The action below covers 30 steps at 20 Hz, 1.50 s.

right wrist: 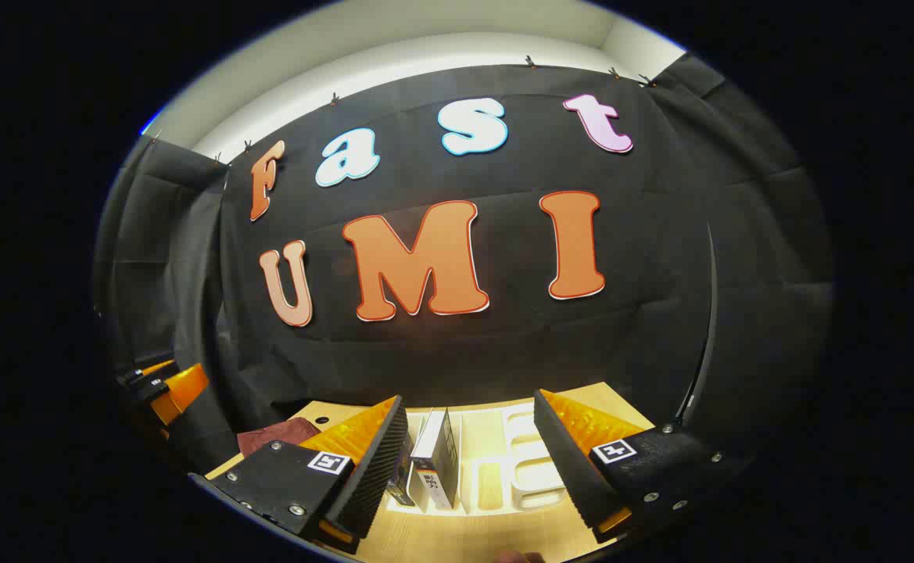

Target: Open the schoolbag, grab two books from the bookshelf and put them into the schoolbag.

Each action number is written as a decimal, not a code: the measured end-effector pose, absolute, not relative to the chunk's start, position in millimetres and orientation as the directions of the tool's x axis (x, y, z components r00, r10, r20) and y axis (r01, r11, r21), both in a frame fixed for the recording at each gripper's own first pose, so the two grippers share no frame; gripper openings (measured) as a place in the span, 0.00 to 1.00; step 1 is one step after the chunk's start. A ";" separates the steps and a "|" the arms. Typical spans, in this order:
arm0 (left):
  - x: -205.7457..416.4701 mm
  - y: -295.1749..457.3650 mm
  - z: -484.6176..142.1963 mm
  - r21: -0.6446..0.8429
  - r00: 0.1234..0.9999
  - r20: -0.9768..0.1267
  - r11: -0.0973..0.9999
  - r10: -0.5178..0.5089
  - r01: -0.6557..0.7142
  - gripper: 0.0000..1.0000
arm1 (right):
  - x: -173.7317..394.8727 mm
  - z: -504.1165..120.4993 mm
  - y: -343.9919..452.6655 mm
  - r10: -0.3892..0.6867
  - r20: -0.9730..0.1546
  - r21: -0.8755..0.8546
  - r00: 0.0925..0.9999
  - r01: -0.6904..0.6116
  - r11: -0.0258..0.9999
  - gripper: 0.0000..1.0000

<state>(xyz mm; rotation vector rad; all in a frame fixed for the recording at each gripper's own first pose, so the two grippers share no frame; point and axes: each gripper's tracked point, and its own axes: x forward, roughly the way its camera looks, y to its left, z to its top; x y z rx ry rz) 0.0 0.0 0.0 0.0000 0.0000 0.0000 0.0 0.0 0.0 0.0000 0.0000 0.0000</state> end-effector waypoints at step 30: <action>-4.2 -13.6 -2.0 -0.018 0.999 -0.040 1.000 0.014 -0.014 0.95 | -10.3 -9.5 -43.8 -0.038 -0.023 -0.022 0.999 0.037 0.999 0.97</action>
